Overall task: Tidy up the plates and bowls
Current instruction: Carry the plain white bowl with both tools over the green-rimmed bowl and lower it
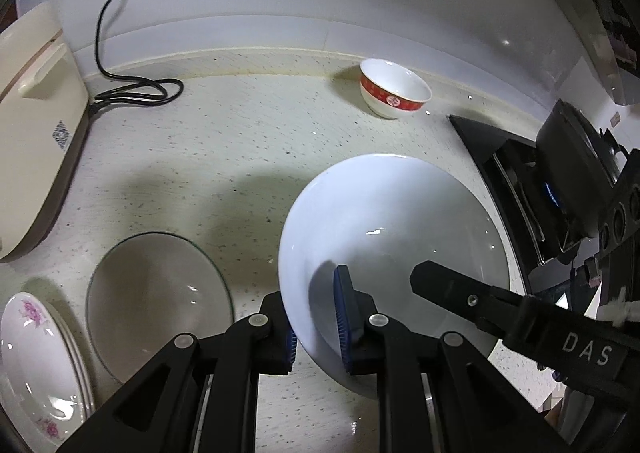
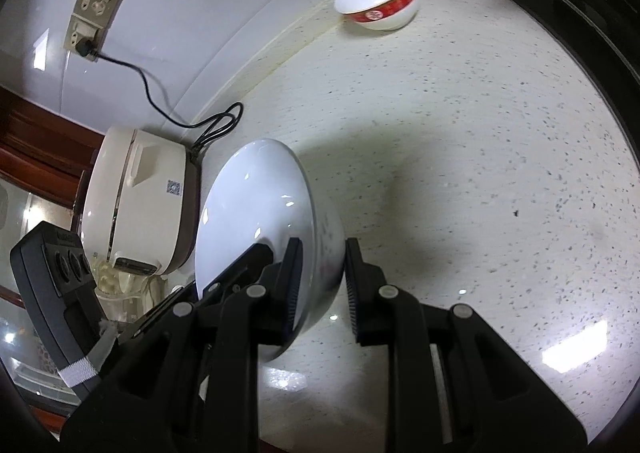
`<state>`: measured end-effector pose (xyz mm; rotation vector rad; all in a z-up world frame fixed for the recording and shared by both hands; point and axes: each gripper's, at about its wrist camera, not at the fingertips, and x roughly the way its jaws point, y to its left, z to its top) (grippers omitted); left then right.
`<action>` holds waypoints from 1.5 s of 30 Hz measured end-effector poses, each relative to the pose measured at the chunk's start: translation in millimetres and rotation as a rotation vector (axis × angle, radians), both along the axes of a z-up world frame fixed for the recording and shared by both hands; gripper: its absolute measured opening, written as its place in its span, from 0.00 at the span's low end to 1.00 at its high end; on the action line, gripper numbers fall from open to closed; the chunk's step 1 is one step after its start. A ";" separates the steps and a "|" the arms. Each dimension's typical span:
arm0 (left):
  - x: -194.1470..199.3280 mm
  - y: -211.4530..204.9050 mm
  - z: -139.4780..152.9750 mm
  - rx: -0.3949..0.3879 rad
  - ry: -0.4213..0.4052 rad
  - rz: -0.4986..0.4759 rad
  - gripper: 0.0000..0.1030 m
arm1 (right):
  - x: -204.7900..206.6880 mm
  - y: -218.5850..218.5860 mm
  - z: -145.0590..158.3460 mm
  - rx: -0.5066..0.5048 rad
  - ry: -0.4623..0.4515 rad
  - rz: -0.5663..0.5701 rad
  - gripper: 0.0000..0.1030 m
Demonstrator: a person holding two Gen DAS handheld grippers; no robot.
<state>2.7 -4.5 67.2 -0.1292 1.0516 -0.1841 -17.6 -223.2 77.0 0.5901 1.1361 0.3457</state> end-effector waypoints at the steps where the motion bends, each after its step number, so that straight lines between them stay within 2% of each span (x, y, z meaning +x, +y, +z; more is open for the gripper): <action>1: -0.8 2.1 0.8 0.001 -0.003 0.004 0.16 | 0.2 3.1 1.0 0.001 -0.003 0.007 0.24; 13: -14.4 33.8 7.6 0.025 -0.039 0.076 0.17 | 3.3 39.0 4.5 0.020 -0.020 0.093 0.24; 23: -26.7 66.1 6.6 0.016 -0.044 0.161 0.17 | 7.8 74.1 5.9 0.020 -0.017 0.175 0.24; 30: -35.1 90.9 5.5 -0.004 -0.040 0.233 0.18 | 9.5 99.4 8.2 0.020 -0.020 0.233 0.24; 45: -43.7 122.5 -1.6 -0.014 -0.018 0.318 0.18 | 10.1 138.7 2.9 -0.031 -0.025 0.325 0.24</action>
